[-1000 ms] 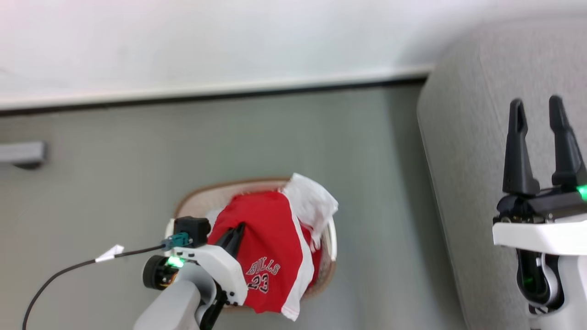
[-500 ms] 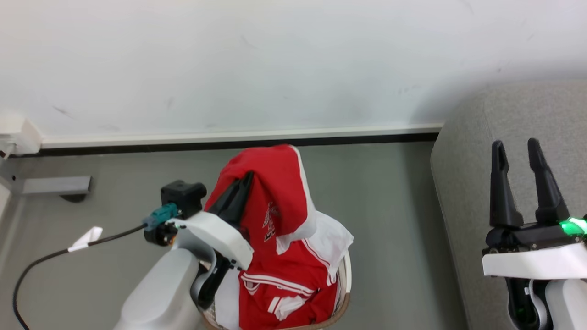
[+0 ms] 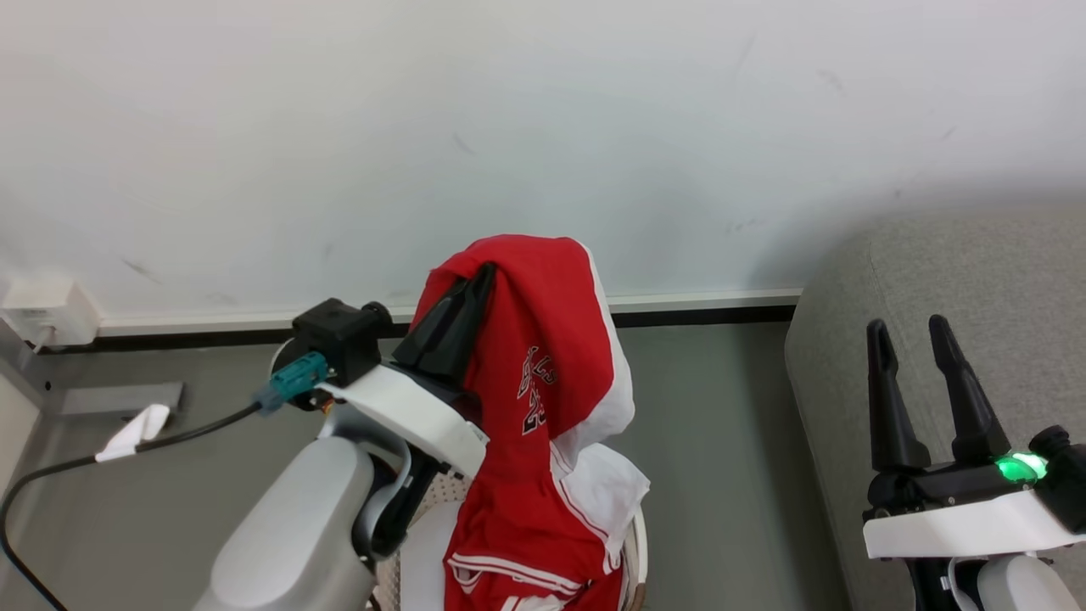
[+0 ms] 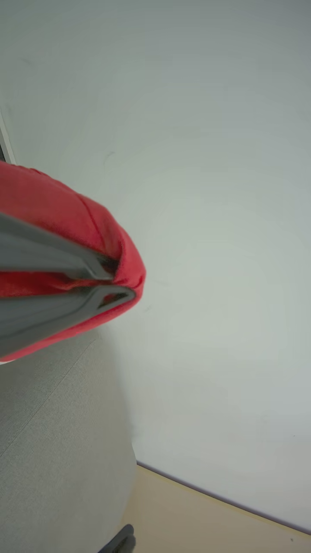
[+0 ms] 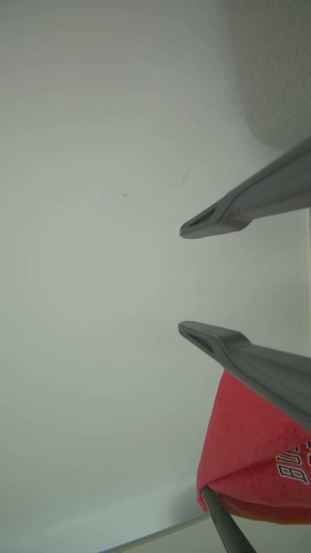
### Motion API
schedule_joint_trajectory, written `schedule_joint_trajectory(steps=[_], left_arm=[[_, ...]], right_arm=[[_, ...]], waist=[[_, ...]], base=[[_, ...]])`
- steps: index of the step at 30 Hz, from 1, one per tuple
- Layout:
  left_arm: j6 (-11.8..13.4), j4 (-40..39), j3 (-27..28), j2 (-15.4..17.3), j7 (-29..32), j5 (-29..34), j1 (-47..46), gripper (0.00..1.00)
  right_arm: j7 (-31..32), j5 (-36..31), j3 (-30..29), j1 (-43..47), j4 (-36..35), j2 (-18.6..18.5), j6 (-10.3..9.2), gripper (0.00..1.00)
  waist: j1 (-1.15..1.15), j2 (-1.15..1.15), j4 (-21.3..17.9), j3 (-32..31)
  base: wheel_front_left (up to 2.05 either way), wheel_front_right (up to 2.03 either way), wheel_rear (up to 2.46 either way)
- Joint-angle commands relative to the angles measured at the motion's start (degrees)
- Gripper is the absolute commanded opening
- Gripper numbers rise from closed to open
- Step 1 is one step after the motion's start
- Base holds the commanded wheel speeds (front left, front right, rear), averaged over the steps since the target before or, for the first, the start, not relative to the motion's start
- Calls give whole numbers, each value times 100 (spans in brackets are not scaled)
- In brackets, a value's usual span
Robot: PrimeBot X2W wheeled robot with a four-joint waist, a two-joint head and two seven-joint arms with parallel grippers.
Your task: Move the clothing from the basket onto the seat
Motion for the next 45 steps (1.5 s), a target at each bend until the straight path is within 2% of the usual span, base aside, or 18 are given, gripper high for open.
schedule_joint_trajectory(steps=[1, 14, 24, 34, 39, 45], left_arm=[[46, -181, 25, 52, 76, -54, 122, 0], [209, -789, -37, 156, 352, -147, 315, 0], [185, -879, -170, 100, 438, -158, 255, 0], [111, -840, -347, -88, 493, -207, 163, 0], [53, -881, -516, -175, 536, -200, 163, 0], [-21, -957, -783, -305, 602, -163, 177, 0]], right_arm=[[6, 66, 27, 78, 4, 1, -12, 100], [6, 179, 507, 79, 38, -140, -12, 100], [6, 211, 1474, -163, 118, -233, -12, 100], [6, 13, 2542, -756, 729, -154, -12, 100], [6, -296, 2786, -1021, 1226, -136, -12, 100], [6, -621, 2657, -1266, 1976, -104, -12, 100]], waist=[[1, 0, -14, -50], [1, 0, -10, -114], [1, 0, 62, -92], [1, 0, 253, -120], [1, 0, 369, -135], [1, 0, 559, -153]], base=[[0, 0, 0], [0, 0, 0], [0, 0, 0], [0, 0, 0], [0, 0, 0], [0, 0, 0]])
